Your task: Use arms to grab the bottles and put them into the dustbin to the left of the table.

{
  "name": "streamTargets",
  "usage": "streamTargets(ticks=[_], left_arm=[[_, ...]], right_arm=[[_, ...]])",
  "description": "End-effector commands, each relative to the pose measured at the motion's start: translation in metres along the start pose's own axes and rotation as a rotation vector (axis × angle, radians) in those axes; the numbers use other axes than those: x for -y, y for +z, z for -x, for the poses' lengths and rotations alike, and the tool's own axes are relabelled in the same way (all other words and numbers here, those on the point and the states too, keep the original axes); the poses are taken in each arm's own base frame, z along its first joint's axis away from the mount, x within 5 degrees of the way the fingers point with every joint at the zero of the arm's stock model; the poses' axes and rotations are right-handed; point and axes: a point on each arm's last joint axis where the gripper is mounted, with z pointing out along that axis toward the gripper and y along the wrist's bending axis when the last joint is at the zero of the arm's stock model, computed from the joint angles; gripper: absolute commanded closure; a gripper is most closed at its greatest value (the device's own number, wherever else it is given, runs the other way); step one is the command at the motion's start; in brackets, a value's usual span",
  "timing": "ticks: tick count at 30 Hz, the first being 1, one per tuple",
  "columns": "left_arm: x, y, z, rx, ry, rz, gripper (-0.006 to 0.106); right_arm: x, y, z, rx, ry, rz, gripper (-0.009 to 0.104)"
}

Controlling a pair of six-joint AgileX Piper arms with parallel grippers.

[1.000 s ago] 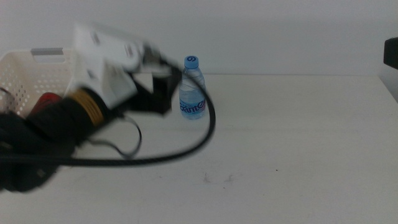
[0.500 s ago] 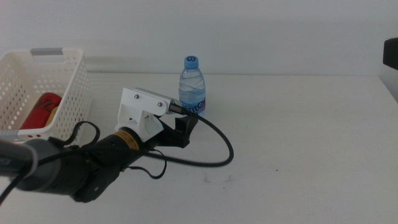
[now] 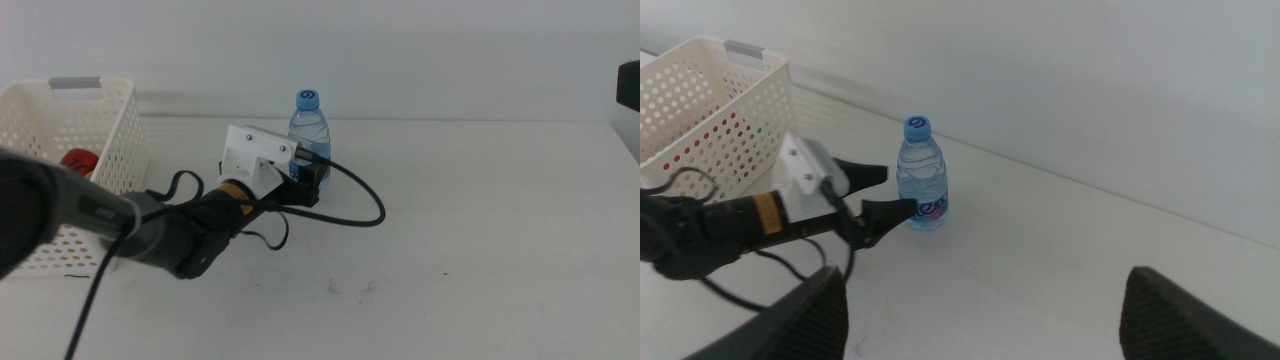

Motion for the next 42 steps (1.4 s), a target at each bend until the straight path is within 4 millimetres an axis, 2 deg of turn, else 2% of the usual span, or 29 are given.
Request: streamTargets(ticks=[1,9,14,16,19,23,27,30,34,39,42], left_arm=[[-0.002,0.012,0.001,0.037,-0.003,0.000,0.007],[-0.011,0.058,-0.009,0.088,0.037,-0.005,0.007],[-0.015,0.074,-0.014,0.109,0.007,0.005,0.007],[-0.019,0.075,-0.015,0.105,-0.016,0.025,0.012],[-0.022,0.070,-0.007,0.035,-0.008,0.002,0.028],[-0.016,0.053,0.019,-0.056,0.115,-0.041,0.054],[-0.008,0.029,0.057,-0.087,0.107,-0.034,0.081],[-0.003,0.007,0.087,-0.179,0.106,0.003,0.102],[0.008,-0.028,0.129,-0.254,0.092,0.139,0.102],[0.017,-0.072,0.183,-0.150,0.109,0.234,0.102],[0.004,-0.092,0.205,-0.091,0.057,0.287,0.102]], right_arm=[[0.000,-0.002,0.003,0.018,-0.002,0.000,0.021],[0.000,-0.002,0.003,0.018,-0.002,0.000,0.021],[0.000,-0.002,0.003,0.018,-0.002,0.000,0.021],[0.000,-0.002,0.003,0.018,-0.002,0.000,0.021],[0.000,-0.002,0.003,0.018,-0.002,0.000,0.021],[0.000,-0.002,0.003,0.018,-0.002,0.000,0.021],[0.000,-0.002,0.003,0.018,-0.002,0.000,0.021],[0.000,-0.002,0.003,0.018,-0.002,0.000,0.021],[0.000,-0.002,0.003,0.018,-0.002,0.000,0.021],[0.000,-0.002,0.003,0.018,-0.002,0.000,0.021],[0.000,-0.002,0.003,0.018,-0.002,0.000,0.021]])
